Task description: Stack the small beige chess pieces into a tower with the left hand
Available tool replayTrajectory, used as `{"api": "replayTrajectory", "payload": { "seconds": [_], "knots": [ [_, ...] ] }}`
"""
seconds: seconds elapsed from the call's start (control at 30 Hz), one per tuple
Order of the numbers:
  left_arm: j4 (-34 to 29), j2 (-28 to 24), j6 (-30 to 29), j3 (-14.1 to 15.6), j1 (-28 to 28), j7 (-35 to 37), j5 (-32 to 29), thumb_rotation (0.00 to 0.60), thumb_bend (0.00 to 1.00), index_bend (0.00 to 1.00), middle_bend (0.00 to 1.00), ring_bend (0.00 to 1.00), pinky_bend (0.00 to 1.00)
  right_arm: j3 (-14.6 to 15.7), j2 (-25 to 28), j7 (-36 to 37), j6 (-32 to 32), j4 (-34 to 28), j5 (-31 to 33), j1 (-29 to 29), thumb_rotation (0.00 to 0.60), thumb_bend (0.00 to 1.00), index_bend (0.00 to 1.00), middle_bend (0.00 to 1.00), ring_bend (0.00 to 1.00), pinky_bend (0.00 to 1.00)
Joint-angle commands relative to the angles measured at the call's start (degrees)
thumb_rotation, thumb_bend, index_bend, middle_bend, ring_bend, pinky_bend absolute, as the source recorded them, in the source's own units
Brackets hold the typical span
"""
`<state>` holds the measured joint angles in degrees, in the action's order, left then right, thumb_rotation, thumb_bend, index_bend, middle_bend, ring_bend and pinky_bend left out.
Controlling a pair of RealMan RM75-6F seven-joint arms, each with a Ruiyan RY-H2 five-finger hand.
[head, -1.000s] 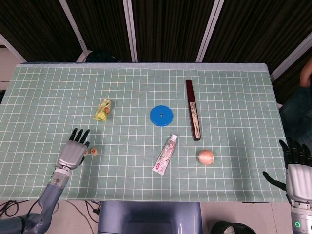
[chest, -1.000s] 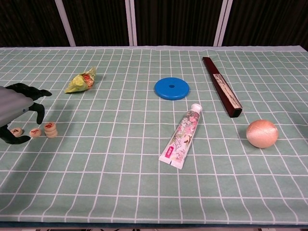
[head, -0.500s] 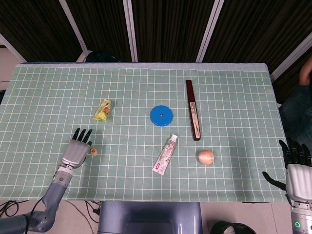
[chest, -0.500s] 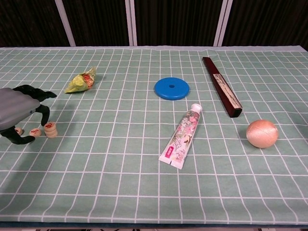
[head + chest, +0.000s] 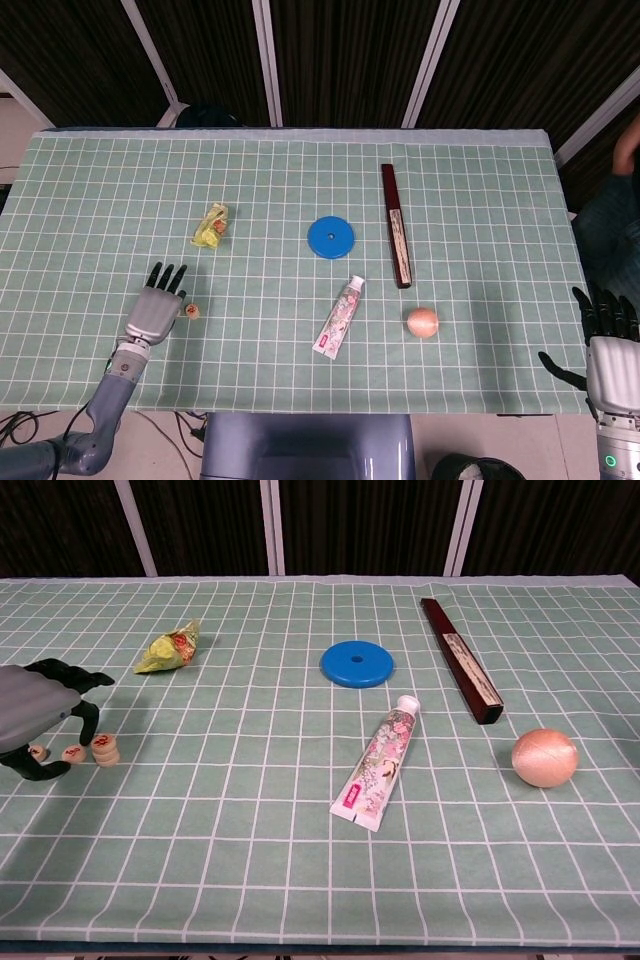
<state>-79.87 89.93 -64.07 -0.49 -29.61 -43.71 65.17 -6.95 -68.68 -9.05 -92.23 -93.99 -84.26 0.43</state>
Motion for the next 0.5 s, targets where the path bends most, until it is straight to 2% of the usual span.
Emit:
{"api": "replayTrajectory", "payload": {
  "seconds": [0.03,0.5],
  "knots": [
    [0.13,0.08,0.05,0.0,0.04,-0.1,-0.07,0.6,0.31,0.47,0.0,0.0,0.0,0.0,0.0,-0.02,0.0,0.03,0.0,0.0,0.6,0.23,0.08,0.01,0.0,0.0],
    [0.53,0.4,0.37,-0.02,0.05,-0.88,-0.25,0.6,0.31,0.49,0.0,0.0,0.0,-0.03,0.04,0.09,0.04,-0.01,0.06,0.0,0.6,0.23,0.08,0.01,0.0,0.0]
  ]
}}
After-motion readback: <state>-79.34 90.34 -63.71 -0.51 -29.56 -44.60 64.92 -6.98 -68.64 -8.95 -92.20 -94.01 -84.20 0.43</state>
